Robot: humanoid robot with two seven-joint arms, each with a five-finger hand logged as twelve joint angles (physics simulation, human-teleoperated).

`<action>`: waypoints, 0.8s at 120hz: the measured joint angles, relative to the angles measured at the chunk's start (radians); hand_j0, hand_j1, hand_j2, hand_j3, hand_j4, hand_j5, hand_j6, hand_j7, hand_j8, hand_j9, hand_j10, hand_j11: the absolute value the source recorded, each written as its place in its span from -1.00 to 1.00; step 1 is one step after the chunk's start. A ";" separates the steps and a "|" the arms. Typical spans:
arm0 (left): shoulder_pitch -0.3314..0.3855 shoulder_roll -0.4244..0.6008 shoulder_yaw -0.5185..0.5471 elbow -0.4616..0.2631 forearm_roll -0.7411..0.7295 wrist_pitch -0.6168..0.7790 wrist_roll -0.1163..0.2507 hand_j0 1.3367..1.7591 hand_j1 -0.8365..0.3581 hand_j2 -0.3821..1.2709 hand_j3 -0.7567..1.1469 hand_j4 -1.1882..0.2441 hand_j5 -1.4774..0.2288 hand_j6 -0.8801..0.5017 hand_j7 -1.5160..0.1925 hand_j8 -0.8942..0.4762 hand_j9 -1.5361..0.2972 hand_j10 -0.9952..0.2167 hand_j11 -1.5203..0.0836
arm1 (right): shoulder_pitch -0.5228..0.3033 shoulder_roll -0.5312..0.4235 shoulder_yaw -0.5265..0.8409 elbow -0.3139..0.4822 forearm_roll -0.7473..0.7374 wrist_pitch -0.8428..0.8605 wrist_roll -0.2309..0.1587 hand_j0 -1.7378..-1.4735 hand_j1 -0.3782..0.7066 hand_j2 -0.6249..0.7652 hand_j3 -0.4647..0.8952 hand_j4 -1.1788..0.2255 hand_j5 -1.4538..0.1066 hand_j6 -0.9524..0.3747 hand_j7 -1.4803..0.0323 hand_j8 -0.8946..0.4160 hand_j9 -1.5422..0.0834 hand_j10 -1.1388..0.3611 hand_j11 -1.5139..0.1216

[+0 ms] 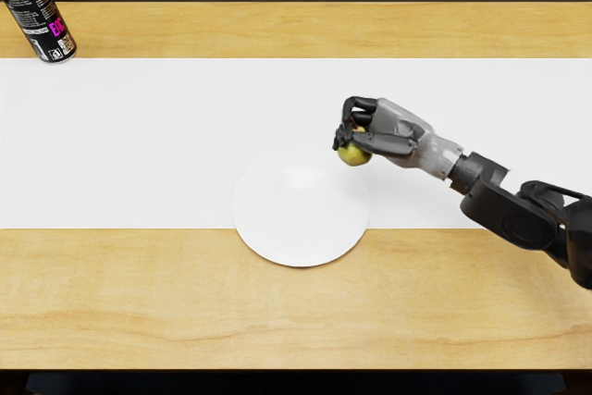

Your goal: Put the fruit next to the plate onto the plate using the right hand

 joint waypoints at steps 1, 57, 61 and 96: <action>0.000 0.000 0.000 0.000 0.000 0.000 0.000 0.52 0.98 -0.54 -0.20 0.66 0.73 0.27 0.77 0.30 0.68 0.64 0.90 | 0.000 0.003 -0.001 0.000 -0.001 0.000 0.000 -0.29 0.81 -0.18 -0.32 -0.23 -0.69 -0.89 -0.54 -0.76 -0.58 -0.26 -0.58; 0.000 0.000 0.000 0.000 0.000 0.000 0.000 0.52 0.98 -0.54 -0.20 0.66 0.73 0.27 0.77 0.30 0.68 0.64 0.90 | 0.002 0.101 -0.074 0.005 -0.042 0.000 0.000 -0.29 0.81 -0.19 -0.32 -0.23 -0.69 -0.89 -0.54 -0.76 -0.59 -0.26 -0.58; 0.000 0.000 0.000 0.000 0.000 0.000 0.000 0.52 0.98 -0.54 -0.20 0.66 0.73 0.27 0.77 0.30 0.68 0.64 0.90 | 0.002 0.102 -0.077 0.005 -0.042 0.000 0.000 -0.29 0.81 -0.19 -0.32 -0.23 -0.69 -0.88 -0.54 -0.77 -0.59 -0.26 -0.58; 0.000 0.000 0.000 0.000 0.000 0.000 0.000 0.52 0.98 -0.54 -0.20 0.66 0.73 0.27 0.77 0.30 0.68 0.64 0.90 | 0.002 0.114 -0.095 -0.003 -0.043 -0.002 0.000 -0.32 0.75 -0.23 -0.32 -0.30 -0.60 -0.87 -0.47 -0.78 -0.50 -0.30 -0.51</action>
